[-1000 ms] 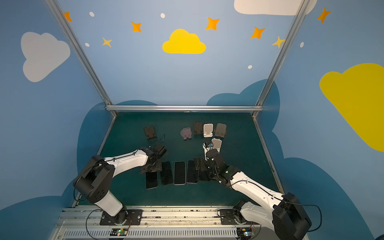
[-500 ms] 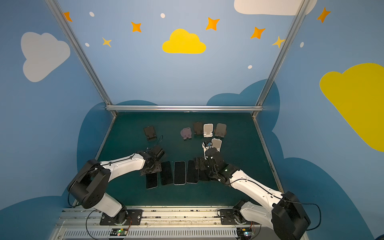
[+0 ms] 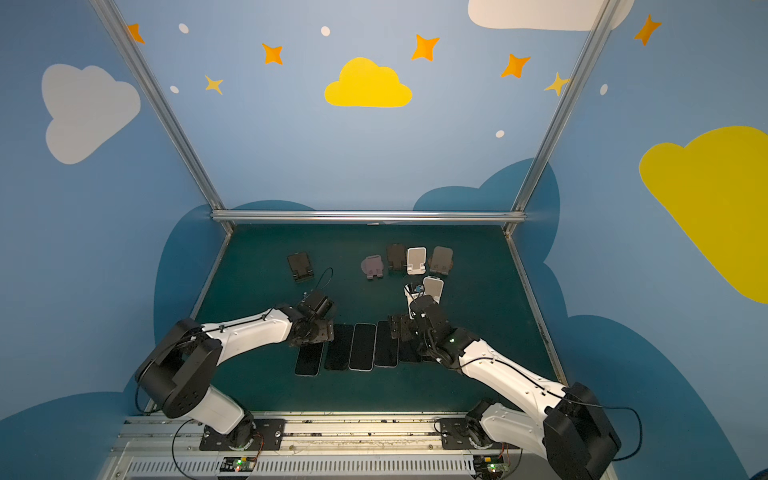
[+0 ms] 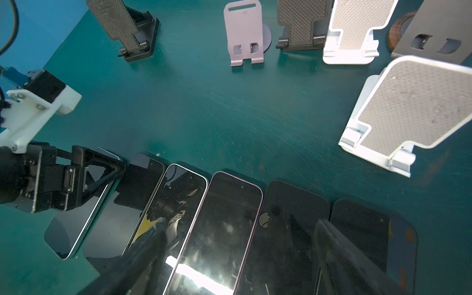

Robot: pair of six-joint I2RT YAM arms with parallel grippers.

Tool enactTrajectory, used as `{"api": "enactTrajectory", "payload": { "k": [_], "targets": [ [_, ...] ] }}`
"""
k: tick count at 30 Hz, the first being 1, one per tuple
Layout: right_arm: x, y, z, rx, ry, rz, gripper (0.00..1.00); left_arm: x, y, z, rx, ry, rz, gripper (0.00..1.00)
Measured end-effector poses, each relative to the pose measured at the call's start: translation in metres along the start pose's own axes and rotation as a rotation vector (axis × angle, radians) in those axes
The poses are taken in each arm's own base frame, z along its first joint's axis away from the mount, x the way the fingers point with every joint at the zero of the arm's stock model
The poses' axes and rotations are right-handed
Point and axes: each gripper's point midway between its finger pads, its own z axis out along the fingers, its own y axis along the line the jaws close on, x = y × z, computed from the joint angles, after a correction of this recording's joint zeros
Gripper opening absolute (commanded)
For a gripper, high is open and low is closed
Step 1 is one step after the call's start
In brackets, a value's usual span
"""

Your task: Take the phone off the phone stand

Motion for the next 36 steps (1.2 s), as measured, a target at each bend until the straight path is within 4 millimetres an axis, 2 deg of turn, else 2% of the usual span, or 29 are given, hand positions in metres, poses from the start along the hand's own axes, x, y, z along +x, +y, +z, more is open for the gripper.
{"api": "enactTrajectory", "payload": {
  "k": [6,8,11,15,19,22,25,27,29,32,34,36],
  "targets": [
    [0.000,0.000,0.000,0.000,0.002,0.000,0.91,0.001,0.003,-0.010,-0.008,-0.004,0.011,1.00],
    [0.000,0.000,0.000,0.000,0.002,0.000,0.91,-0.005,0.001,-0.020,0.002,-0.023,0.009,1.00],
    [0.000,0.000,0.000,0.001,0.001,-0.001,0.90,-0.026,-0.006,-0.045,0.027,-0.087,-0.004,1.00],
    [-0.002,-0.006,-0.004,0.033,-0.008,0.011,0.90,-0.061,-0.016,-0.094,0.087,-0.211,-0.022,1.00],
    [-0.020,-0.017,-0.024,0.082,-0.112,0.032,0.90,-0.090,-0.018,-0.160,0.192,-0.373,-0.061,1.00],
    [-0.044,-0.020,-0.054,0.088,-0.248,-0.016,0.91,-0.098,-0.014,-0.214,0.326,-0.497,-0.114,1.00],
    [-0.081,-0.019,-0.093,0.083,-0.428,-0.029,0.91,-0.102,-0.003,-0.263,0.462,-0.651,-0.168,1.00],
    [-0.104,-0.017,-0.115,0.081,-0.535,-0.041,0.91,-0.105,0.011,-0.279,0.481,-0.749,-0.219,1.00],
    [-0.123,-0.018,-0.131,0.107,-0.612,-0.048,0.91,-0.108,0.030,-0.282,0.449,-0.842,-0.275,1.00],
    [-0.137,-0.029,-0.135,0.199,-0.634,-0.036,0.91,-0.109,0.051,-0.267,0.340,-0.962,-0.255,1.00],
    [-0.143,-0.039,-0.133,0.279,-0.629,-0.051,0.91,-0.106,0.061,-0.248,0.255,-1.043,-0.186,1.00],
    [-0.142,-0.050,-0.129,0.344,-0.619,-0.091,0.91,-0.101,0.071,-0.220,0.172,-1.087,-0.111,1.00]
  ]
}}
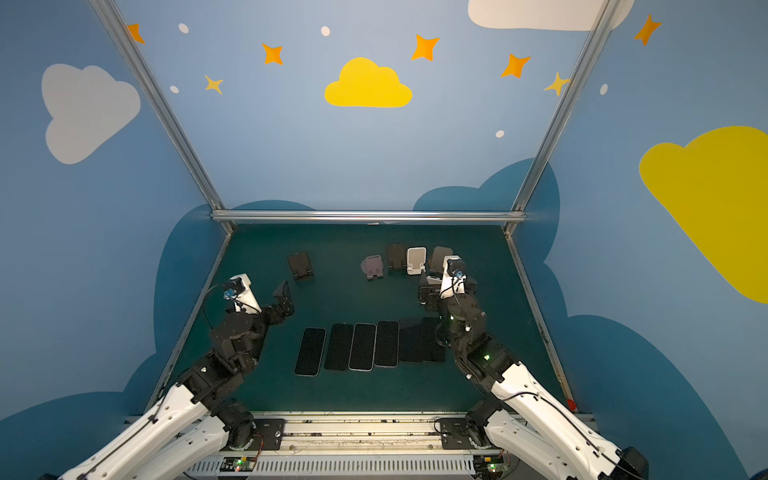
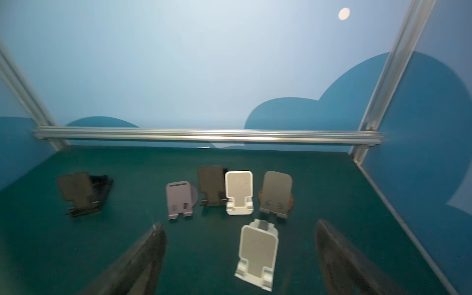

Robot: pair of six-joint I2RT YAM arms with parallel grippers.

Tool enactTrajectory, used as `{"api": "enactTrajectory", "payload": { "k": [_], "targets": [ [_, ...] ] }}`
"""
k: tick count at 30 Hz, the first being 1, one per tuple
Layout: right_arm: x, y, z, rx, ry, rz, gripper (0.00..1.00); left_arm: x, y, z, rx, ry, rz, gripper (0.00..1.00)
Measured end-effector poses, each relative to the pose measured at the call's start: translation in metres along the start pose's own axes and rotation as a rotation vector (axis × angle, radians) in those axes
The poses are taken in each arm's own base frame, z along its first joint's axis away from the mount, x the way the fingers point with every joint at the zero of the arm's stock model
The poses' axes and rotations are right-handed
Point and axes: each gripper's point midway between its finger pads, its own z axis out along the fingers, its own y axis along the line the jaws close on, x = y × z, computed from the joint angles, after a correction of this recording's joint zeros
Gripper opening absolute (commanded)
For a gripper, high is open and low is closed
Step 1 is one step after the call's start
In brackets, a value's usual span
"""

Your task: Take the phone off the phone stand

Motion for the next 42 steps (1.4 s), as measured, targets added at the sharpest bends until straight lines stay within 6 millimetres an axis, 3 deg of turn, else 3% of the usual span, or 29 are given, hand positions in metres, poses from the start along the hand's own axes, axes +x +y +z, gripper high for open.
{"api": "enactTrajectory", "payload": {
  "k": [4,8,11,13,16,18,23,27,29,33,35,42],
  "targets": [
    [0.021,-0.034,0.013,0.109,0.009,-0.118,0.91,0.043,0.045,0.023,-0.123,0.032,0.146,1.00],
    [0.059,-0.082,0.024,0.212,0.096,-0.165,0.91,0.065,0.080,0.050,-0.225,0.097,0.192,1.00],
    [0.097,-0.115,0.028,0.265,0.180,-0.165,0.91,0.080,0.097,0.065,-0.252,0.139,0.210,1.00],
    [0.134,-0.132,0.030,0.272,0.259,-0.147,0.91,0.092,0.109,0.072,-0.267,0.158,0.211,1.00],
    [0.186,-0.142,0.028,0.255,0.390,-0.100,0.91,0.114,0.126,0.080,-0.288,0.207,0.210,1.00],
    [0.202,-0.138,0.029,0.219,0.436,-0.073,0.91,0.125,0.134,0.086,-0.301,0.252,0.198,1.00],
    [0.196,-0.120,0.042,0.111,0.388,0.007,0.91,0.115,0.144,0.112,-0.275,0.220,0.093,1.00],
    [0.199,-0.114,0.057,0.070,0.386,0.030,0.91,0.150,0.142,0.124,-0.202,0.294,0.064,1.00],
    [0.206,-0.114,0.067,0.060,0.393,0.036,0.94,0.158,0.138,0.123,-0.183,0.340,0.065,1.00],
    [0.240,-0.108,0.087,0.005,0.449,0.013,0.95,0.143,0.129,0.133,-0.146,0.306,0.058,1.00],
    [0.246,-0.112,0.092,0.026,0.482,0.027,0.95,0.138,0.124,0.136,-0.130,0.297,0.063,1.00],
    [0.202,-0.133,0.111,0.163,0.418,0.092,0.95,0.142,0.114,0.136,-0.103,0.312,0.091,1.00]
  ]
}}
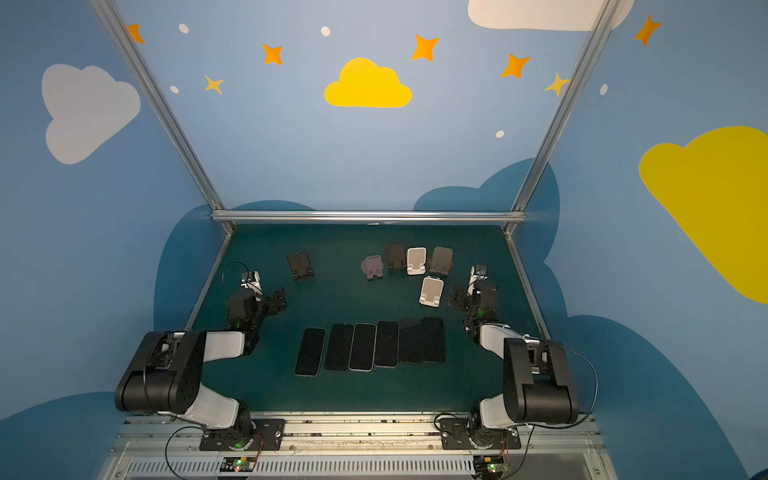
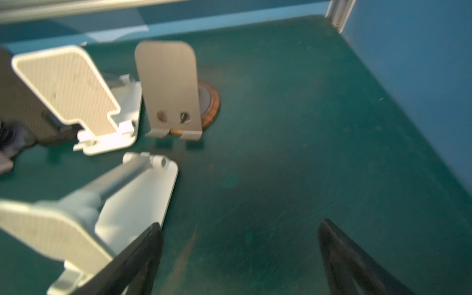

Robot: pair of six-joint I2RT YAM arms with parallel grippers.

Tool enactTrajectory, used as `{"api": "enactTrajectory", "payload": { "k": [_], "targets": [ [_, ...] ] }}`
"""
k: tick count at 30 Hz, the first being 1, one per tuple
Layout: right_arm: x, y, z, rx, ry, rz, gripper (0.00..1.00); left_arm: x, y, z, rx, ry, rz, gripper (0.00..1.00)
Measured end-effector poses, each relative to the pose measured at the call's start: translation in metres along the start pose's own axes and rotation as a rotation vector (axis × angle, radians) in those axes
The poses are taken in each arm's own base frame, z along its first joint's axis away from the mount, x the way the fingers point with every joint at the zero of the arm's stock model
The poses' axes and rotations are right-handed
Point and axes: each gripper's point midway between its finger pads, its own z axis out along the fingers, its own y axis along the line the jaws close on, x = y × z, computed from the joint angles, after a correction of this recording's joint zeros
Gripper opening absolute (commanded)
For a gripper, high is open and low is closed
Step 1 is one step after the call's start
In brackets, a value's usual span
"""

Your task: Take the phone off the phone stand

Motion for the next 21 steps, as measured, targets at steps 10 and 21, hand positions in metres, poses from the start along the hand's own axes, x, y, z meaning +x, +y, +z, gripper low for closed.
{"api": "enactTrajectory", "payload": {
  "k": [10,21],
  "targets": [
    [0.012,-0.008,-0.001,0.048,0.050,0.023,0.95,0.001,0.000,0.000,-0.001,0.005,0.012,1.00],
    [0.015,-0.008,-0.001,0.058,0.059,0.019,0.95,0.004,0.000,0.000,-0.002,0.017,0.016,1.00]
  ]
}}
